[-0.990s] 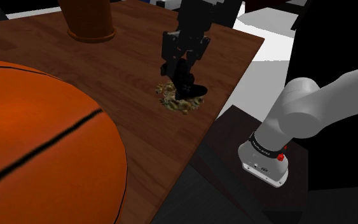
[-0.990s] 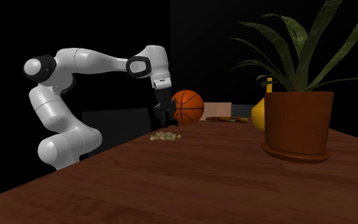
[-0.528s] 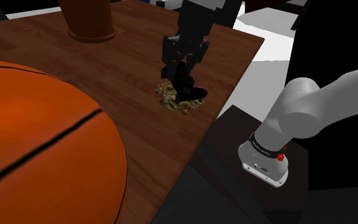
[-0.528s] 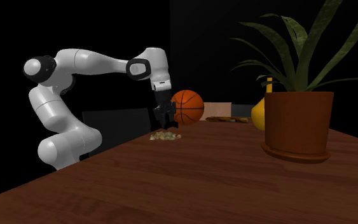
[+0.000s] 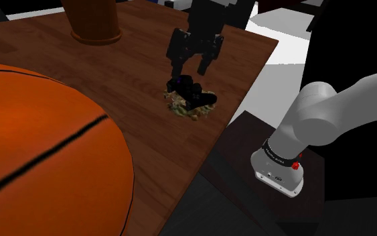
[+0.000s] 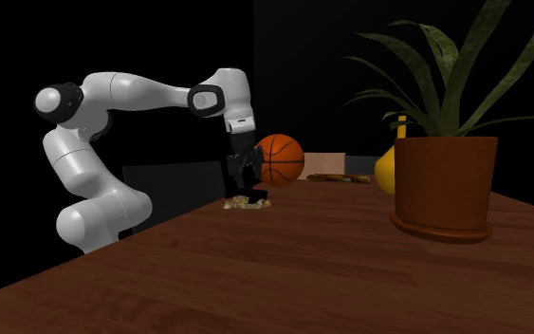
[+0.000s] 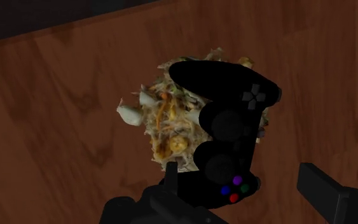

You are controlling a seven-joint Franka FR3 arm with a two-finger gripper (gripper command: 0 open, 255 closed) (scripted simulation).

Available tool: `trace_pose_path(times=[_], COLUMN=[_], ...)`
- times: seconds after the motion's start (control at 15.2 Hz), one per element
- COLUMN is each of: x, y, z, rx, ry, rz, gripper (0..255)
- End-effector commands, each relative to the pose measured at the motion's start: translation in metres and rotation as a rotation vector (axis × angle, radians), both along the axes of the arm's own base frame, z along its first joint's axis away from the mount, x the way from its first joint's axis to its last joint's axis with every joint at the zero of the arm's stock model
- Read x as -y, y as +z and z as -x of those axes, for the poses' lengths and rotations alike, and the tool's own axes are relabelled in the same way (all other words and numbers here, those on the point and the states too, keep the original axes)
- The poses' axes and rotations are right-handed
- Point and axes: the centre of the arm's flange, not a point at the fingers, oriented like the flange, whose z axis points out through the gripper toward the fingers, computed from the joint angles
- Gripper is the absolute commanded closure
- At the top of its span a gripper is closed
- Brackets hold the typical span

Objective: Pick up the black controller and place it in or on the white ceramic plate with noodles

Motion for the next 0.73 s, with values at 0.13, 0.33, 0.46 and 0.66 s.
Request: trace_pose_path(times=[0.13, 0.33, 0.46, 0.66], x=[0.009, 0.009, 0.009, 0.009], y=[0.042, 0.042, 0.042, 0.042], z=[0.003, 0.003, 0.003, 0.003], rx=[0.000, 0.000, 0.000, 0.000], ry=[0.000, 0.000, 0.000, 0.000], rz=[0.000, 0.000, 0.000, 0.000], gripper=[0, 0, 0, 0])
